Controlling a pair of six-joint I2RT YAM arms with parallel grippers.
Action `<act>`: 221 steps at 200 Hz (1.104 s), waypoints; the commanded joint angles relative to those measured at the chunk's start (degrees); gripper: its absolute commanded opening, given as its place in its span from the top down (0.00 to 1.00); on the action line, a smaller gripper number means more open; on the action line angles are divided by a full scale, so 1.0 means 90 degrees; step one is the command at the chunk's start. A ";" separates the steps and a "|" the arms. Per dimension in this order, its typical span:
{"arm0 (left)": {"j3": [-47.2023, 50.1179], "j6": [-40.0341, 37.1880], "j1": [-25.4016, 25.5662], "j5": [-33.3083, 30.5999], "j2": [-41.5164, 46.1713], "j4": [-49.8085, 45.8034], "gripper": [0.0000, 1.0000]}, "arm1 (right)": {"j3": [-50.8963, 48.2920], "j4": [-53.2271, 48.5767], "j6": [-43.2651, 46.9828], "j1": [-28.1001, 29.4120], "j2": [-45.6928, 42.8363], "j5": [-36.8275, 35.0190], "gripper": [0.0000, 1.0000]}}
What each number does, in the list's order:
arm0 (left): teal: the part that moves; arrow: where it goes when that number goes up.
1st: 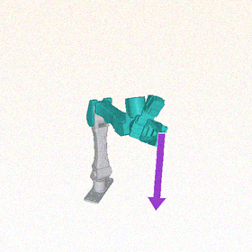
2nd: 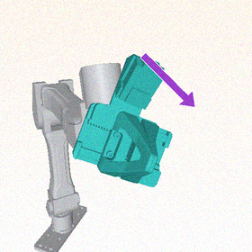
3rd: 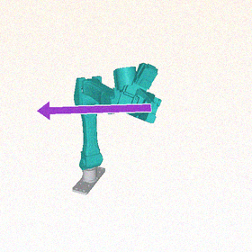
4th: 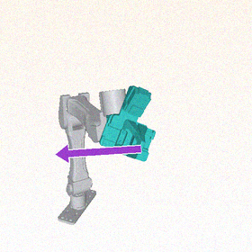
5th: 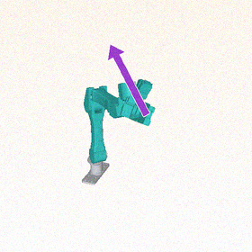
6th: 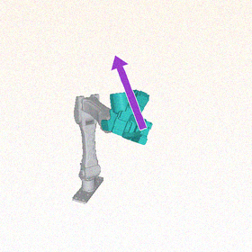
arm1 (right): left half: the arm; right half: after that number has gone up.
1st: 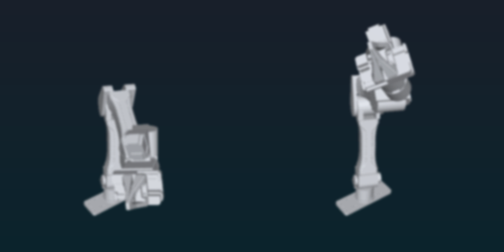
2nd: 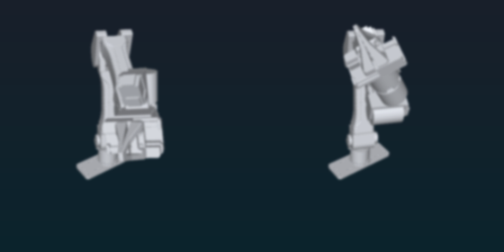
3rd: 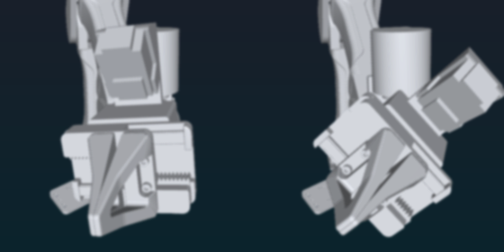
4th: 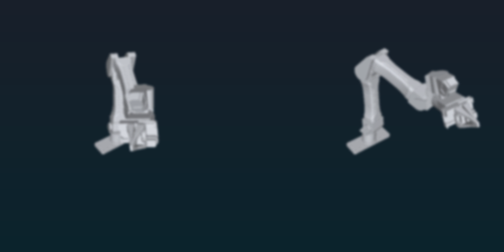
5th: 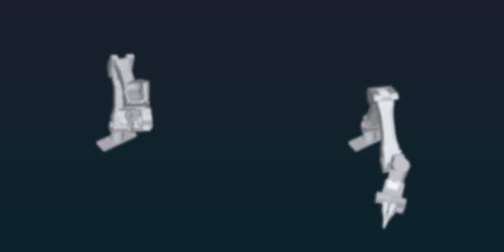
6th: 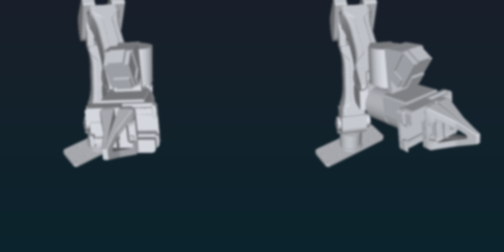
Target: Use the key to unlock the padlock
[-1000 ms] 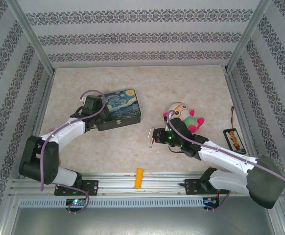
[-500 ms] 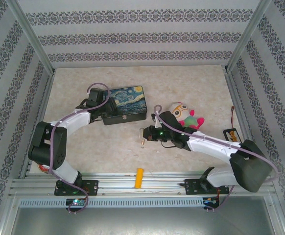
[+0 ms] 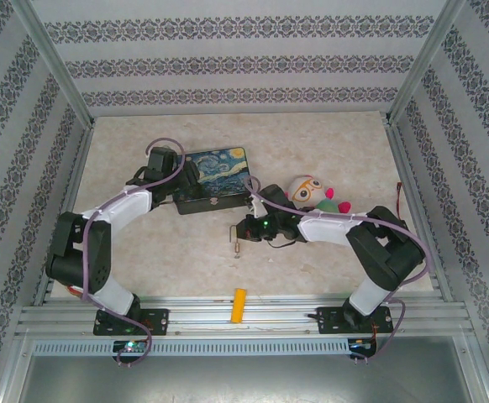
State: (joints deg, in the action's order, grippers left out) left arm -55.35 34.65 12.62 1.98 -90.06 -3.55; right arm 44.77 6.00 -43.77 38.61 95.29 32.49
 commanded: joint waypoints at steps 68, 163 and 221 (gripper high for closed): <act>0.0743 -0.0037 -0.0084 -0.0182 0.1886 -0.0419 0.01 | 0.0069 -0.1893 0.1155 -0.0439 -0.0031 -0.0753 0.97; 0.1549 -0.0065 -0.0155 -0.0684 0.3689 -0.1065 0.01 | 0.0007 -0.2281 0.1133 -0.0418 -0.0664 -0.1277 0.65; 0.1944 -0.0241 -0.0170 -0.0827 0.4724 -0.1523 0.01 | 0.0084 -0.3479 0.1346 -0.0497 -0.2604 -0.2567 0.51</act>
State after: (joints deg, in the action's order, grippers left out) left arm -39.66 34.44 11.88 -3.79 -51.42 -13.72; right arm 44.95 -18.41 -33.10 34.98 78.35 17.10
